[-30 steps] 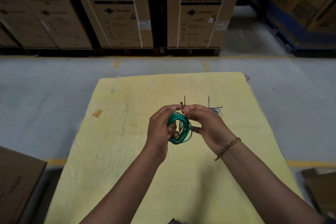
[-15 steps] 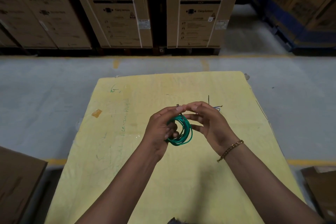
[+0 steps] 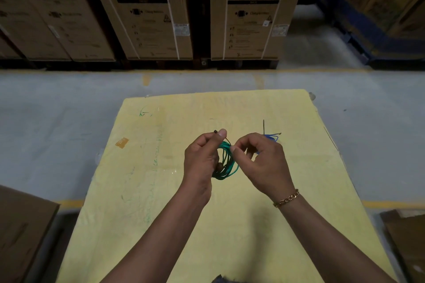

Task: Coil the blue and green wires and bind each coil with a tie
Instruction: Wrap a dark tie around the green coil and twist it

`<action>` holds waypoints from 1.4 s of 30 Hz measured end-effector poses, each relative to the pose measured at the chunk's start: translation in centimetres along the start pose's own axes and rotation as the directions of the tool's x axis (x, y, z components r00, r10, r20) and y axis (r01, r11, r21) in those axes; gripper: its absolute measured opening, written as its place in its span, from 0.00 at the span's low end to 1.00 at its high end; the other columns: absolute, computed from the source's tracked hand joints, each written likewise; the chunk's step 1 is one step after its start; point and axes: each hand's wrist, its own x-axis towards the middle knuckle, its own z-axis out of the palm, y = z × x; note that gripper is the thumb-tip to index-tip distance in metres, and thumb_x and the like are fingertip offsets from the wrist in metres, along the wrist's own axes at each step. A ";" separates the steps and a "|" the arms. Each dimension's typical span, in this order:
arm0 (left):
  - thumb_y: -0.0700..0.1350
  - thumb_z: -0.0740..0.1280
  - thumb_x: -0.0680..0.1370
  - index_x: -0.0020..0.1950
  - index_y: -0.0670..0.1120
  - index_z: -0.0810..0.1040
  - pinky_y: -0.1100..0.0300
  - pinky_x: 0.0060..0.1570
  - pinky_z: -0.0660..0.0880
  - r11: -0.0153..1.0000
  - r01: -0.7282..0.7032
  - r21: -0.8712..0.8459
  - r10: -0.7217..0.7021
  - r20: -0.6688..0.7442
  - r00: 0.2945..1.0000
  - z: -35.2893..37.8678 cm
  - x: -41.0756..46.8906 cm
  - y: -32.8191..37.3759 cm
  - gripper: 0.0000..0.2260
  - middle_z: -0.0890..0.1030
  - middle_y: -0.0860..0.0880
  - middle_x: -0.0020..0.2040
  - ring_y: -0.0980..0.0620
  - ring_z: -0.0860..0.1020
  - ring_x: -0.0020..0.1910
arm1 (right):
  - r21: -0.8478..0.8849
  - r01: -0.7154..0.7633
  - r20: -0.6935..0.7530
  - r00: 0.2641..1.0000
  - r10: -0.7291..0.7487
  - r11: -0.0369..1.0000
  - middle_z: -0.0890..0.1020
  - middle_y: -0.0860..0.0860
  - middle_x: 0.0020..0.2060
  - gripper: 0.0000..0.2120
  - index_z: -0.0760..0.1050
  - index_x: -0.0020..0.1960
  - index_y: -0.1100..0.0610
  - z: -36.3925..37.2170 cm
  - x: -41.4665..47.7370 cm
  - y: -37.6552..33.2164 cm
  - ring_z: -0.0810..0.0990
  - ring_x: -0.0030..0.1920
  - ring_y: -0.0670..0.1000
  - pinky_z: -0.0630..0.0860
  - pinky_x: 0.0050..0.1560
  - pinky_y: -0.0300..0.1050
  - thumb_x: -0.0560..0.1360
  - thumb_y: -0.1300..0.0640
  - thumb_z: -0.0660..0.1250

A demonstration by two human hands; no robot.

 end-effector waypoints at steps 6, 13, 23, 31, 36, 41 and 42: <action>0.52 0.75 0.75 0.44 0.46 0.82 0.66 0.24 0.61 1.000 0.001 0.019 0.000 -0.036 0.999 0.0 0.2 -0.3 0.10 0.62 0.53 0.26 0.54 0.58 0.25 | 0.002 -0.120 0.084 0.989 0.120 0.993 0.84 0.44 0.35 0.04 0.81 0.40 0.51 0.1 0.3 -0.1 0.79 0.34 0.48 0.77 0.37 0.46 0.74 0.54 0.73; 0.58 0.72 0.76 0.47 0.47 0.85 0.59 0.30 0.65 0.999 0.027 0.034 -0.026 -0.034 0.999 -0.4 0.5 -0.5 0.15 0.61 0.51 0.27 0.54 0.60 0.25 | 0.410 -0.618 0.343 0.786 0.515 0.671 0.83 0.49 0.34 0.04 0.83 0.42 0.59 -0.5 0.9 -0.5 0.73 0.31 0.47 0.65 0.29 0.40 0.75 0.61 0.70; 0.54 0.71 0.78 0.48 0.44 0.83 0.58 0.30 0.64 0.989 0.122 -0.086 -0.126 -0.040 0.991 -0.5 0.7 -0.6 0.13 0.59 0.52 0.26 0.54 0.59 0.22 | 0.428 -0.667 0.405 0.745 0.530 0.609 0.82 0.50 0.35 0.08 0.84 0.42 0.56 -0.6 1.1 -0.2 0.73 0.32 0.46 0.64 0.30 0.39 0.76 0.61 0.67; 0.54 0.70 0.78 0.51 0.45 0.85 0.59 0.31 0.63 0.993 0.112 0.028 -0.113 0.024 0.993 -0.3 0.3 -0.6 0.13 0.58 0.51 0.26 0.54 0.58 0.24 | 0.364 -0.521 0.258 0.853 0.454 0.772 0.81 0.45 0.32 0.04 0.82 0.41 0.57 0.1 0.9 0.1 0.72 0.30 0.44 0.65 0.28 0.35 0.74 0.59 0.71; 0.52 0.73 0.76 0.50 0.42 0.86 0.63 0.26 0.59 0.986 0.109 0.127 -0.120 0.081 0.989 -0.4 0.1 -0.3 0.13 0.58 0.51 0.26 0.53 0.57 0.25 | 0.250 -0.369 0.237 0.920 0.313 0.895 0.82 0.53 0.33 0.06 0.81 0.40 0.60 -0.1 1.2 0.3 0.76 0.34 0.43 0.73 0.37 0.38 0.73 0.58 0.73; 0.43 0.71 0.76 0.43 0.44 0.83 0.62 0.27 0.60 0.984 0.159 0.085 -0.168 0.114 0.979 -0.5 -0.1 0.3 0.04 0.63 0.54 0.22 0.54 0.58 0.23 | 0.311 -0.451 0.370 0.868 0.331 0.836 0.79 0.47 0.32 0.06 0.80 0.40 0.58 -1.0 1.9 0.7 0.71 0.32 0.44 0.66 0.31 0.36 0.74 0.58 0.73; 0.43 0.70 0.77 0.44 0.44 0.82 0.62 0.28 0.59 0.980 0.198 0.029 -0.200 0.120 0.972 -0.5 0.0 0.5 0.04 0.64 0.55 0.21 0.56 0.58 0.21 | 0.383 -0.508 0.393 0.845 0.362 0.771 0.81 0.47 0.35 0.04 0.81 0.43 0.56 -1.1 1.9 1.1 0.72 0.34 0.45 0.66 0.33 0.37 0.76 0.58 0.71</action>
